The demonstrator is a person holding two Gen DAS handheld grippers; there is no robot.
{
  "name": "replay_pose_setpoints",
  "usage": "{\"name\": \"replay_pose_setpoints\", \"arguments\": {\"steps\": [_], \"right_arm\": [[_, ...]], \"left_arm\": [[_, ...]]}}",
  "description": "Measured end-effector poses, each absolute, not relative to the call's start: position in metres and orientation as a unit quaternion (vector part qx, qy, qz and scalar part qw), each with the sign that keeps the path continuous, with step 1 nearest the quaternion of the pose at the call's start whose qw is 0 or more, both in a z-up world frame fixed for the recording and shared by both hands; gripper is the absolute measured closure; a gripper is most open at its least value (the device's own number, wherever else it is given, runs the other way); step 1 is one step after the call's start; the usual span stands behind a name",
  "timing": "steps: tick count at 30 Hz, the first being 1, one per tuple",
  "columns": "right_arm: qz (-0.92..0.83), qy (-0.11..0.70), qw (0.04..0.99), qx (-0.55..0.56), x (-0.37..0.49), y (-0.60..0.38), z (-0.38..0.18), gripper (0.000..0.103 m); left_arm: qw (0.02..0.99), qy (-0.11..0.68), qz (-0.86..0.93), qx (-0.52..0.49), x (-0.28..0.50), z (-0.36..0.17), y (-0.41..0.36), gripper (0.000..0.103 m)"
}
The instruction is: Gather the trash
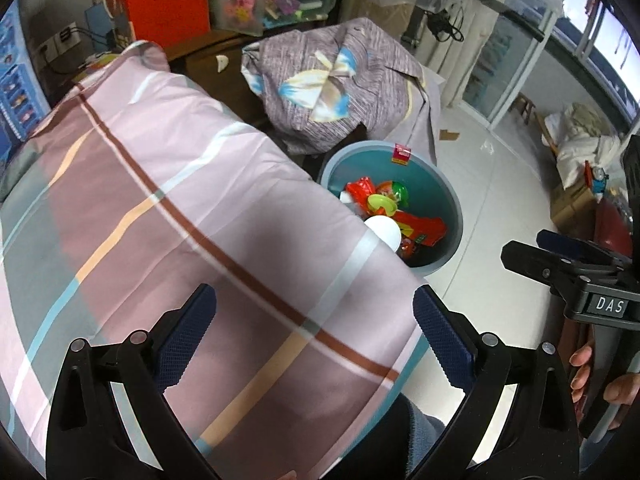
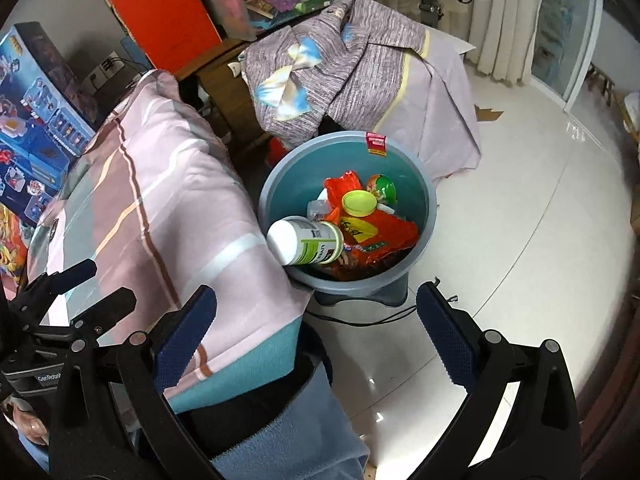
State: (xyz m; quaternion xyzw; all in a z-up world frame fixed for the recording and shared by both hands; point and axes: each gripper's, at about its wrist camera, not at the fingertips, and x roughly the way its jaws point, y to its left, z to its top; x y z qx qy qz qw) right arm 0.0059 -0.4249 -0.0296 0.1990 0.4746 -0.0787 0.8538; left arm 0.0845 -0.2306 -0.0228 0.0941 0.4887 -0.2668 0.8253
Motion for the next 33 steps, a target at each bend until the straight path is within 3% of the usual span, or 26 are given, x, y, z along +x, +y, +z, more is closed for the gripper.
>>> {"name": "replay_pose_setpoints", "arguments": {"steps": [15,33], "right_arm": [[-0.087,0.473,0.866,0.137,-0.005,-0.395,-0.020,0.007],[-0.090,0.479,0.861,0.143,-0.004,-0.395,-0.024,0.007]], "left_arm": [[0.841,0.472,-0.248,0.092,0.056,-0.014,-0.209,0.004],[0.847,0.466,-0.240,0.083,0.058,-0.018,-0.204,0.004]]}}
